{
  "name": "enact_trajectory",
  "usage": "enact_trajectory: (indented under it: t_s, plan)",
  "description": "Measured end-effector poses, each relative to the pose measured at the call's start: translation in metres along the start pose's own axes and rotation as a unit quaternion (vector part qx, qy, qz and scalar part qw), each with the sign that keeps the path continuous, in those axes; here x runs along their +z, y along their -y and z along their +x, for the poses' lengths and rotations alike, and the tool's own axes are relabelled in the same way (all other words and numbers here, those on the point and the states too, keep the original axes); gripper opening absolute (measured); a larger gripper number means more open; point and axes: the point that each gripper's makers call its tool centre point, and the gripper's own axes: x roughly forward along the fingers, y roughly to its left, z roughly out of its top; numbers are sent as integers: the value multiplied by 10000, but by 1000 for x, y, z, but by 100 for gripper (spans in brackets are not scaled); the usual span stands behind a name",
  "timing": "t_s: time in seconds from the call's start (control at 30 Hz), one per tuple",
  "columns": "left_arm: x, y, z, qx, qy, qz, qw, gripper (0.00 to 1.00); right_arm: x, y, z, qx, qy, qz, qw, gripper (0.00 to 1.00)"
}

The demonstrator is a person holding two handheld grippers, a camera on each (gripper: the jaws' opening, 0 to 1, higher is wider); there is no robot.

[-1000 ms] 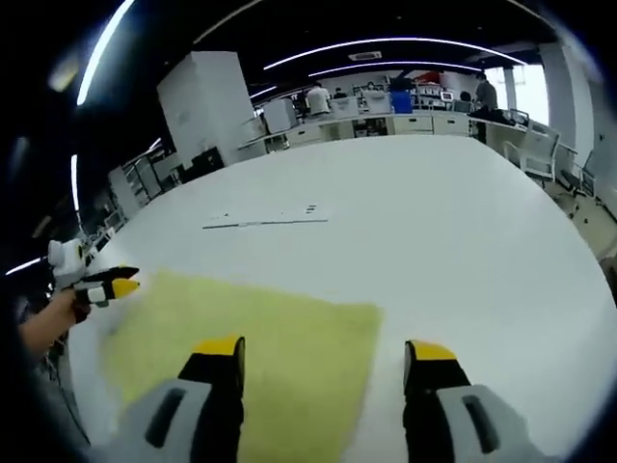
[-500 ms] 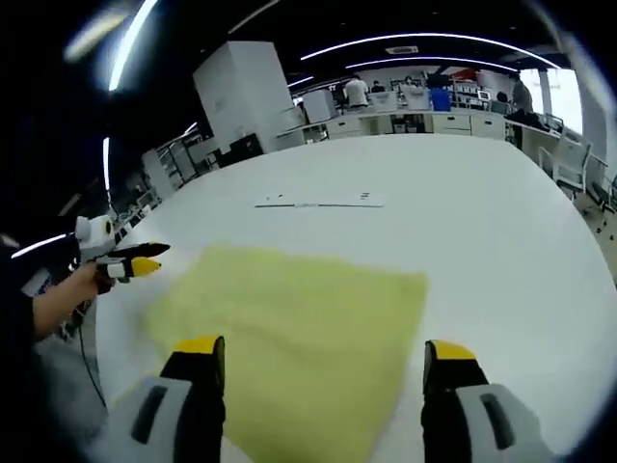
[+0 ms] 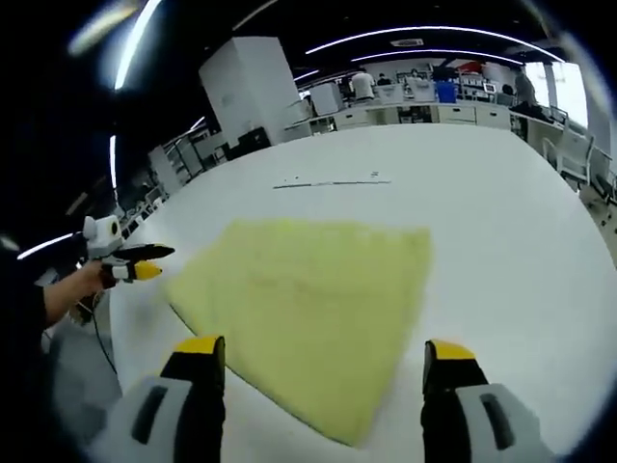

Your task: Fold the garment on the visible template until the final outline fits inside the template.

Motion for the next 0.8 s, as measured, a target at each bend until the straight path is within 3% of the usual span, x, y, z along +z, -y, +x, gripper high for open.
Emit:
enact_trajectory:
  t_s: [0.17,0.3,0.63,0.8]
  plan:
    - [-9,7,-5,-1,-89,27,10000,54,-14,-3,-7,0,-34,65,10000,83]
    - [-17,14,-7,-83,-226,-58,9997,46,-24,-2,-13,-46,-43,74,10000,79]
    - [-34,25,-11,-147,-418,-54,9990,30,-47,2,-19,-108,-168,214,9996,60]
    - [-40,28,-11,-179,-480,-203,9985,22,-54,1,-20,-95,-255,251,9993,45]
